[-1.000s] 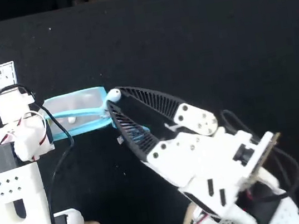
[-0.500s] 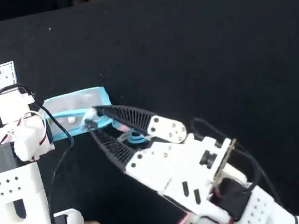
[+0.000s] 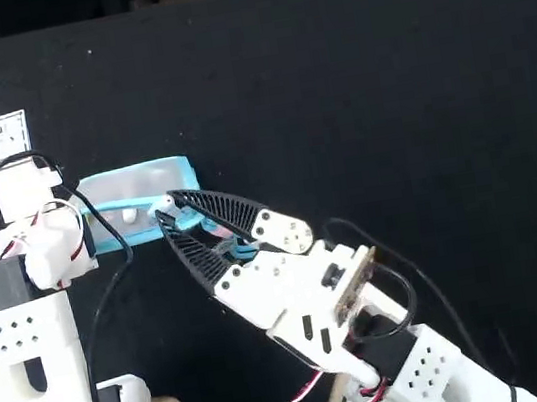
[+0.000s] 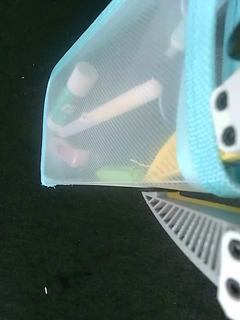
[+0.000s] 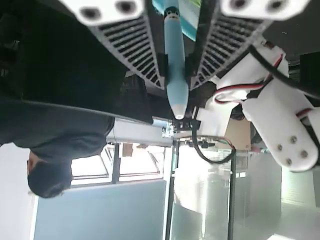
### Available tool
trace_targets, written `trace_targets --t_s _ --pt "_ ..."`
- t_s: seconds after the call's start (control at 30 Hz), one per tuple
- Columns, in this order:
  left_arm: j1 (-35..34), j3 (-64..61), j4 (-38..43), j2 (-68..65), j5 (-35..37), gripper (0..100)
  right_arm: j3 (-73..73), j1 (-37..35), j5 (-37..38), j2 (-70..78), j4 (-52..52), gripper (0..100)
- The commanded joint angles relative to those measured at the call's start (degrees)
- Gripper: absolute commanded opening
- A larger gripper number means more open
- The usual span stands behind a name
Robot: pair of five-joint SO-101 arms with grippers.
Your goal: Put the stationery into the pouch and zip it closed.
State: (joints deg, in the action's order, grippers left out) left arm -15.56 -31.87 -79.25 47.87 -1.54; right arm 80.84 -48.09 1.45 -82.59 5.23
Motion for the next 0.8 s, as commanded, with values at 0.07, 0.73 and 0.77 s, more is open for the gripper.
trace_targets --t_s 0.07,0.73,0.77 --pt "-0.4 0.0 0.4 0.2 0.6 3 -0.7 0.7 0.0 1.2 -1.2 1.2" --pt "-0.5 0.0 0.4 0.2 0.6 3 -38.5 1.1 -0.1 18.5 -49.1 18.4" --pt "-0.7 0.0 0.4 0.2 0.6 3 -40.5 1.8 0.0 17.9 -51.0 16.9"
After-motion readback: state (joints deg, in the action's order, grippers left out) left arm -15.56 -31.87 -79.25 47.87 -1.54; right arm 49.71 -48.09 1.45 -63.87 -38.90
